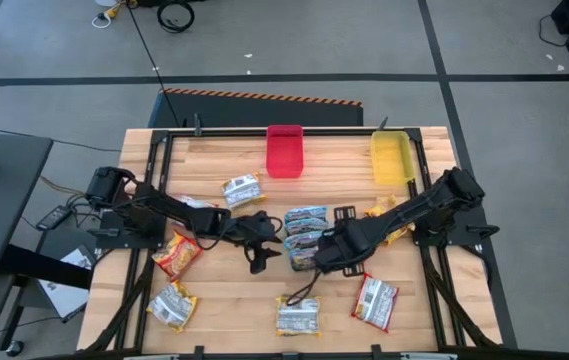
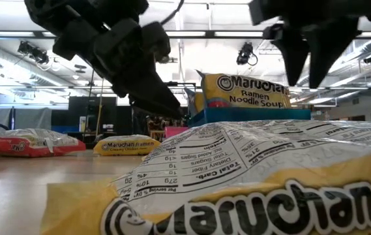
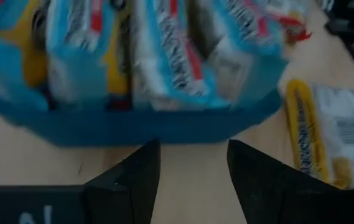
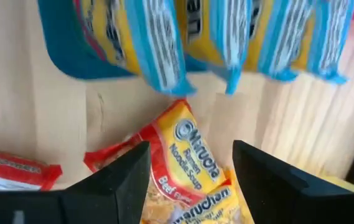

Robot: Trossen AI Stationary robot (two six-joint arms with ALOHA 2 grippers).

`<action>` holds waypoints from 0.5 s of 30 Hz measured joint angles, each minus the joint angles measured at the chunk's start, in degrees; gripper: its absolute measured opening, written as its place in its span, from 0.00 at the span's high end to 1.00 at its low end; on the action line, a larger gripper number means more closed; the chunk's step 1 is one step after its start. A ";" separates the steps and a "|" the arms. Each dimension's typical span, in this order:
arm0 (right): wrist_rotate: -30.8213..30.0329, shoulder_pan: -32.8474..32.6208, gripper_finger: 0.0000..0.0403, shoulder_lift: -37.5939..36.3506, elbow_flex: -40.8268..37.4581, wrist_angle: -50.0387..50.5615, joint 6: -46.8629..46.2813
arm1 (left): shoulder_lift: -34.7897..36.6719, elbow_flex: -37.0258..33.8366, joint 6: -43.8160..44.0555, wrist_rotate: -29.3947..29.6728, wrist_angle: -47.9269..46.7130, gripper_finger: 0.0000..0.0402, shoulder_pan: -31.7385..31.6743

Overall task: Sort Maruchan noodles
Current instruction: Adjust the blue bin on the table

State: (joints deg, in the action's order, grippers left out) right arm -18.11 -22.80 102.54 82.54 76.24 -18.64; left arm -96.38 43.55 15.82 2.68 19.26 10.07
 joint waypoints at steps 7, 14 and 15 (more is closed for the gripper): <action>-0.60 0.54 0.43 -0.28 -8.02 -13.78 3.73 | 0.00 0.00 -3.08 4.98 6.15 0.53 0.05; -2.32 1.50 0.43 -0.42 -9.48 -23.34 8.16 | 0.00 0.00 -4.40 5.92 10.07 0.53 -0.98; -2.50 1.50 0.43 -0.53 -9.48 -23.70 8.53 | 0.00 0.00 -5.14 6.01 11.21 0.53 -0.99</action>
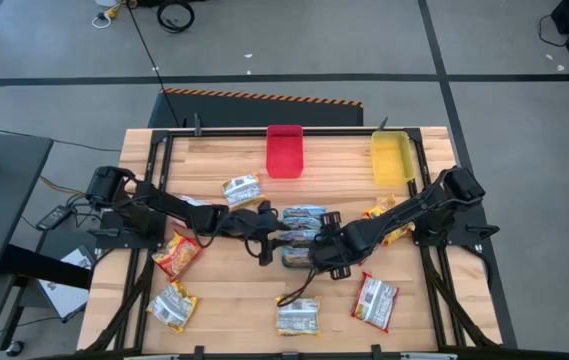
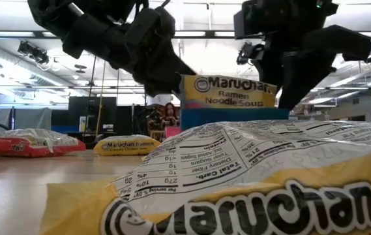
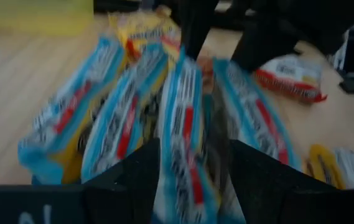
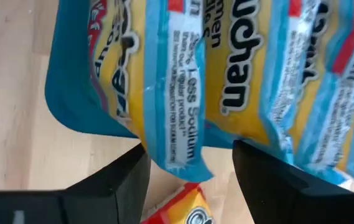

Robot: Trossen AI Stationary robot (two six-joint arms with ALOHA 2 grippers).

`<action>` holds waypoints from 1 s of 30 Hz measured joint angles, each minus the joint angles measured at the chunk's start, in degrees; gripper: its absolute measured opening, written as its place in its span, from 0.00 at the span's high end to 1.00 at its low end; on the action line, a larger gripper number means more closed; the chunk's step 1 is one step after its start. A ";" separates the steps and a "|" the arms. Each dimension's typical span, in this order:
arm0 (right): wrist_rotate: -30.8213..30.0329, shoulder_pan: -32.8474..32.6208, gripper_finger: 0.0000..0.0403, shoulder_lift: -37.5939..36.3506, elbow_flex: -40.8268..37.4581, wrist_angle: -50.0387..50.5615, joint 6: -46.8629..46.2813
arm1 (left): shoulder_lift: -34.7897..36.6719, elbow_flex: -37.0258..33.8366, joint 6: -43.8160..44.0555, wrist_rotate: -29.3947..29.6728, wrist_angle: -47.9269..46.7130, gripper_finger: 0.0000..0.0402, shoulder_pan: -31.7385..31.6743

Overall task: Sort Maruchan noodles
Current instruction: Adjust the blue bin on the table

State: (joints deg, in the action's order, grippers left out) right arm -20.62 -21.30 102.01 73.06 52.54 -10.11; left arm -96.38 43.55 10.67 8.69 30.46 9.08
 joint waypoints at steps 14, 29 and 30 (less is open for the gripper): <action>0.15 -0.72 0.43 -0.63 0.02 9.56 -3.72 | 8.28 -0.02 -1.51 8.05 -23.00 0.53 0.68; 3.59 -0.66 0.43 -0.63 0.00 -1.38 1.59 | -1.88 -0.04 -5.33 1.73 -0.10 0.71 0.36; 3.63 -0.66 0.43 -0.63 -0.01 -1.30 1.57 | -1.88 -0.05 -5.33 1.64 0.29 0.74 0.35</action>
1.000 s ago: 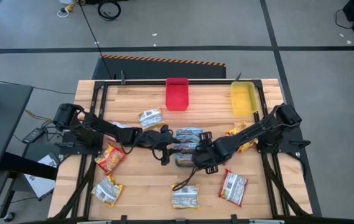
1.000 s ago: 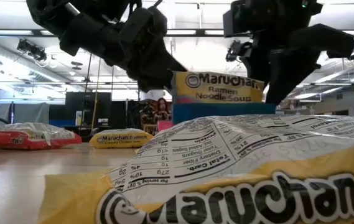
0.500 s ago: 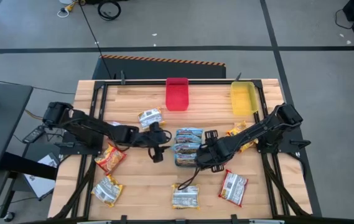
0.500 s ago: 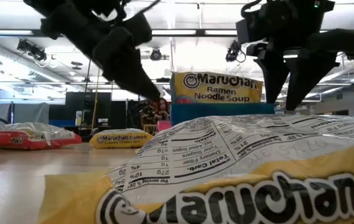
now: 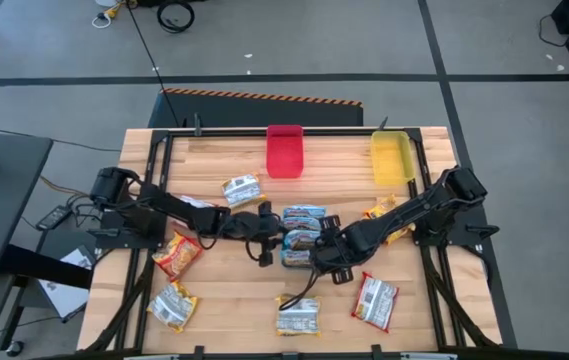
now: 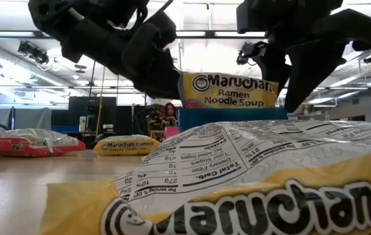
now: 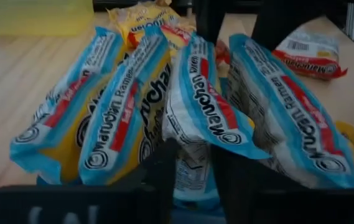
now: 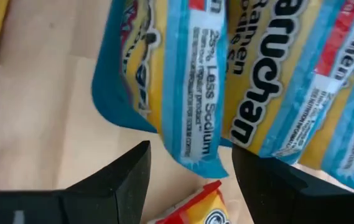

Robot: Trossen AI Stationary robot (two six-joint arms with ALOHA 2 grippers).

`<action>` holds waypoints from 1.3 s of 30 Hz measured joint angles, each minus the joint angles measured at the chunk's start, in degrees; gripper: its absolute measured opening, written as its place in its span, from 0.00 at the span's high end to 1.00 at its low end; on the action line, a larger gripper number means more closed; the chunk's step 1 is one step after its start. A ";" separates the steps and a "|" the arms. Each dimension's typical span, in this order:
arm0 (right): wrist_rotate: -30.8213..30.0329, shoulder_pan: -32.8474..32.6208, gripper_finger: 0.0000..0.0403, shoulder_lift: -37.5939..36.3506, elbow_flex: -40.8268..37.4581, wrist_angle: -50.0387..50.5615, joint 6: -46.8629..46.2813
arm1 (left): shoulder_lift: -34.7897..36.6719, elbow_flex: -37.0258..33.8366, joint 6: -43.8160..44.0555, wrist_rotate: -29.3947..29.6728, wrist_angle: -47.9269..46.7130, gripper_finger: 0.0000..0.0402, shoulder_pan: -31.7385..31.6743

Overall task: Sort Maruchan noodles
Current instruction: Adjust the blue bin on the table

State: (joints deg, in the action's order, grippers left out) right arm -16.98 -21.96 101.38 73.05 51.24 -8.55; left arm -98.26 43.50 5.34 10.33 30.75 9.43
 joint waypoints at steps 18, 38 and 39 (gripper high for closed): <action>-3.09 1.90 0.43 0.00 0.01 11.76 -6.25 | 12.14 0.09 -1.18 6.54 -17.29 0.84 0.62; -1.18 12.46 0.43 0.11 -8.69 -13.86 2.89 | 12.25 0.03 7.50 6.10 -36.96 0.72 2.63; -1.20 12.58 0.43 0.11 -8.68 -15.41 3.97 | 11.83 0.03 7.52 6.08 -35.62 0.72 2.49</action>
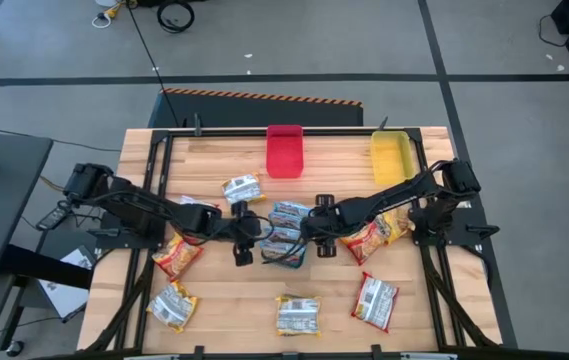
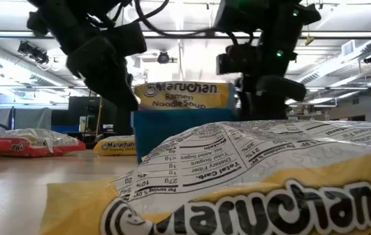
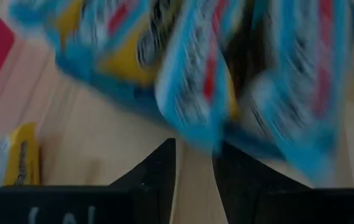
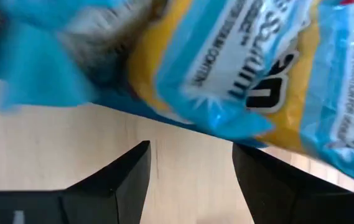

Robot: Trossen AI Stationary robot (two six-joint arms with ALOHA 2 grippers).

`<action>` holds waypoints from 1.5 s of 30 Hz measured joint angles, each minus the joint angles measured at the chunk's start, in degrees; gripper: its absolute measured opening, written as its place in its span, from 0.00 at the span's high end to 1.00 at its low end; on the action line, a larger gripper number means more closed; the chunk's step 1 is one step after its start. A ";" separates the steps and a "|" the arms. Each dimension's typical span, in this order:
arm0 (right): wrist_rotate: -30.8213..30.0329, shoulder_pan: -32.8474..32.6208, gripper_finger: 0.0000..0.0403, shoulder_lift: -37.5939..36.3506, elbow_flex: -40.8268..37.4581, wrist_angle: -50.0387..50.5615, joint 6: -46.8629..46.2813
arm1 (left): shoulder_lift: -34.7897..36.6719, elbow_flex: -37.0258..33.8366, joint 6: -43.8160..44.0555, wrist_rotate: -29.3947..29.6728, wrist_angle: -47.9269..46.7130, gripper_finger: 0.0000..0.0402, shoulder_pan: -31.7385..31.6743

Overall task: Sort Maruchan noodles
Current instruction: Adjust the blue bin on the table

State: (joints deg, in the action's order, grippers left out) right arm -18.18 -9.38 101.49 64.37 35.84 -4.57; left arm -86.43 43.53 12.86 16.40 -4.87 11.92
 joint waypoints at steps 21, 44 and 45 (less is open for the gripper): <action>2.87 0.32 0.43 -0.02 0.01 -5.82 2.86 | 3.84 -0.02 0.48 -3.13 -5.90 0.73 0.98; 3.09 0.04 0.43 -0.02 0.01 -6.69 1.33 | 8.75 -2.11 4.96 -2.29 -16.97 0.53 0.96; 3.10 0.02 0.43 -0.02 0.01 -6.65 1.33 | 7.94 -3.08 5.39 -2.00 -15.39 0.52 0.53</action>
State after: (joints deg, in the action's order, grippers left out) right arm -15.09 -9.36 101.47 64.38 29.19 -3.25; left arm -78.49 40.45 18.25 14.41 -20.26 12.46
